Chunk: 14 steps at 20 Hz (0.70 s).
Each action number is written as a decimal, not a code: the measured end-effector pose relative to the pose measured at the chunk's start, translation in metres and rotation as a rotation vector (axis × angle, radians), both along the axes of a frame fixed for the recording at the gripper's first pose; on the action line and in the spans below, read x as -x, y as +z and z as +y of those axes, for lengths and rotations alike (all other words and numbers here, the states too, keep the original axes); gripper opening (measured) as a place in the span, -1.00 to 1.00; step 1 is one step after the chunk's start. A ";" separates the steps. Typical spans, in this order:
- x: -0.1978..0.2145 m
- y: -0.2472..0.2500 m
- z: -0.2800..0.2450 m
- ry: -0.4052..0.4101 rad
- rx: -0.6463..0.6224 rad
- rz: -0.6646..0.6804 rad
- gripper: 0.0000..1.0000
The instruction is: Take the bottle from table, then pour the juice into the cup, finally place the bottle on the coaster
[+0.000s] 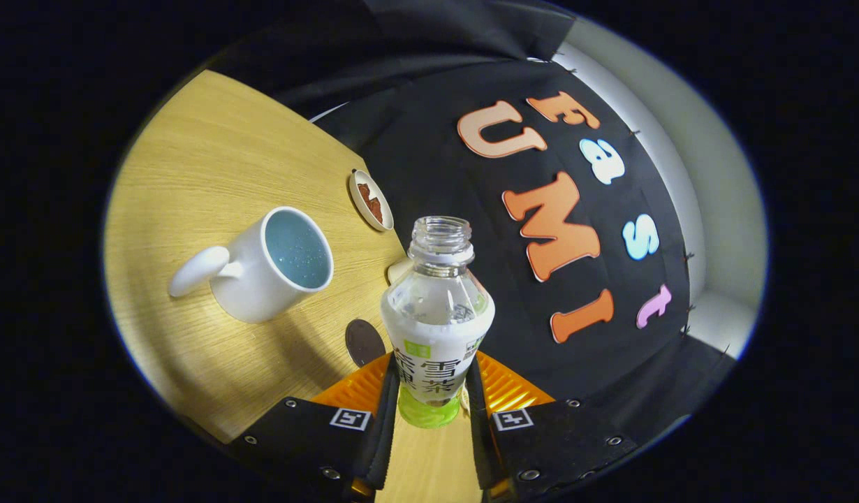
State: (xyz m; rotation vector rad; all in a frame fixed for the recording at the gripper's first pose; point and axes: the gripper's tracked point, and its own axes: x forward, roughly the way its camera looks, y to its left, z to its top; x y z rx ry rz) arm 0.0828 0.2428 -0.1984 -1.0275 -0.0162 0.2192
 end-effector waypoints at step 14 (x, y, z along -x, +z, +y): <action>-0.008 -0.004 -0.025 -0.079 -0.788 0.259 -0.02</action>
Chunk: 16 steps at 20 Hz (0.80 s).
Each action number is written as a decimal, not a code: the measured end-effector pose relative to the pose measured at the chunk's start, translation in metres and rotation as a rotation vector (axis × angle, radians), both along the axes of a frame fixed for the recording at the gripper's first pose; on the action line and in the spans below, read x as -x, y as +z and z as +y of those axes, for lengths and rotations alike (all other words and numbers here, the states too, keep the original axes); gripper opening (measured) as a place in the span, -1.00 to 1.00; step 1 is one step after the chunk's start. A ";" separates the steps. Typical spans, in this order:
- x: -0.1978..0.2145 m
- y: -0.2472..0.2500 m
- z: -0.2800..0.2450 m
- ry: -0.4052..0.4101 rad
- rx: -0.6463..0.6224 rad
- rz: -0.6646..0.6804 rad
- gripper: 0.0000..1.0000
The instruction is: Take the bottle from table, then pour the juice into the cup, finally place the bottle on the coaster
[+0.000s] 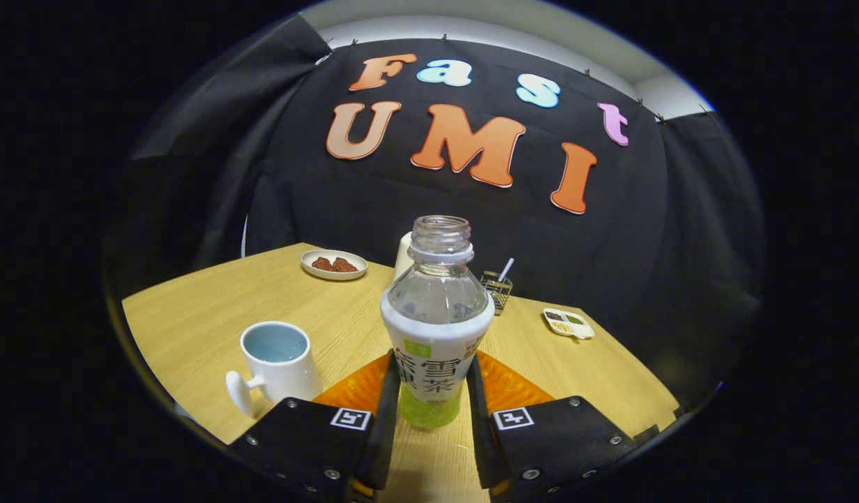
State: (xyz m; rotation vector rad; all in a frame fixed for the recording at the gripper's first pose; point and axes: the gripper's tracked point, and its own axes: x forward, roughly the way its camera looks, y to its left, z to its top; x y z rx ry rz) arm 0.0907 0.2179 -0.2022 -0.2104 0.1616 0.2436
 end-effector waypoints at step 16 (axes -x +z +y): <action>-0.105 0.017 0.044 0.043 -0.015 0.015 -0.02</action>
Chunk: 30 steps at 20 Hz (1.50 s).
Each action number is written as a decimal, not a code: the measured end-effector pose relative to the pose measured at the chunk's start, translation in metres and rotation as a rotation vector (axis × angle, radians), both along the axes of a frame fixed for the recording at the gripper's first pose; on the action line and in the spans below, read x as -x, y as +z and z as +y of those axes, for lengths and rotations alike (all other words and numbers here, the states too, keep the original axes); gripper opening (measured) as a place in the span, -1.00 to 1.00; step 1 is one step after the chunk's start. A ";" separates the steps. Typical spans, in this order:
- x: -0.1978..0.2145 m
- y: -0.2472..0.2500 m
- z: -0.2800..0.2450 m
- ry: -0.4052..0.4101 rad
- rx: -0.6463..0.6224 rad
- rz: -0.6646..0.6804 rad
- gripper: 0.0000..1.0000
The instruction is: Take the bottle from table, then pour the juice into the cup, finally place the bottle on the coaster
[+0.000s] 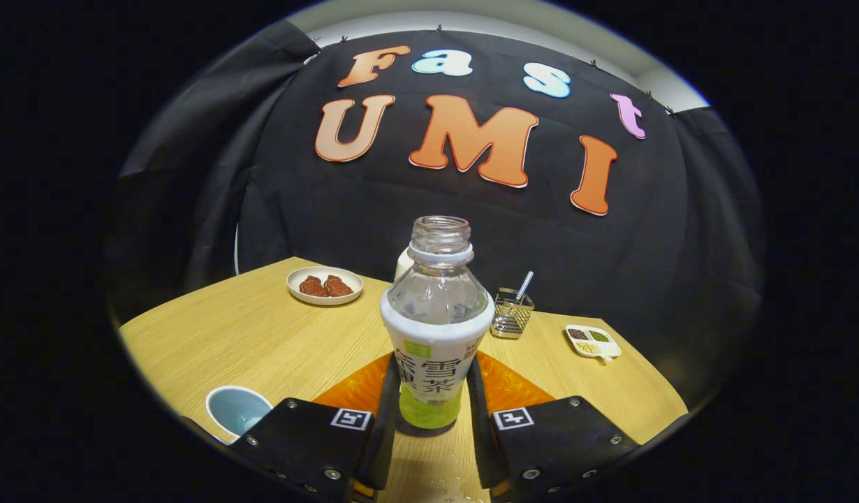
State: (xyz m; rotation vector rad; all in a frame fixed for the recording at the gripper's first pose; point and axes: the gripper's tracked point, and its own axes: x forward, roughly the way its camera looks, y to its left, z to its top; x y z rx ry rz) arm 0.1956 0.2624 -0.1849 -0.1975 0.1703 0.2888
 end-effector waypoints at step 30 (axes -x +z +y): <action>0.034 0.071 -0.057 -0.029 -0.171 0.022 0.95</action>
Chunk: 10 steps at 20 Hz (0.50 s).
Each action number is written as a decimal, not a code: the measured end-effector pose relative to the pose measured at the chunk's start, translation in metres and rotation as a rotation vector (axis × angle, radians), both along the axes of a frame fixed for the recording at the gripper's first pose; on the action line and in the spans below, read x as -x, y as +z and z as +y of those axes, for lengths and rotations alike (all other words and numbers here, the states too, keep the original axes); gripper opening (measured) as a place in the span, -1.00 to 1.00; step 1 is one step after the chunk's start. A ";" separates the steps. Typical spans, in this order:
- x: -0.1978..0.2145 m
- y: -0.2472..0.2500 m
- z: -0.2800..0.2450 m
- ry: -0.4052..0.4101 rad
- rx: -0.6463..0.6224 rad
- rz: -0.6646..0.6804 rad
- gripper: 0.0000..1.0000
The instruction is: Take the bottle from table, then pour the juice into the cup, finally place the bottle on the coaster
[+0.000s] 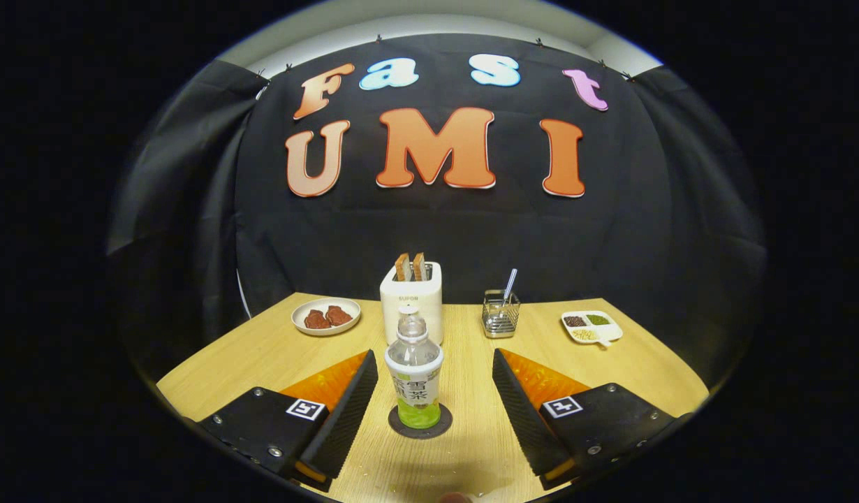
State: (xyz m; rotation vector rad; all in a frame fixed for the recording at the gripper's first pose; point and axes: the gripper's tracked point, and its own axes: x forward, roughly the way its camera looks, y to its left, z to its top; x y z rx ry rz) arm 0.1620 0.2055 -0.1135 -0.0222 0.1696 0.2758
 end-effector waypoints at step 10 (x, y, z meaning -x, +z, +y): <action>0.107 0.087 -0.078 -0.101 0.019 -0.152 0.95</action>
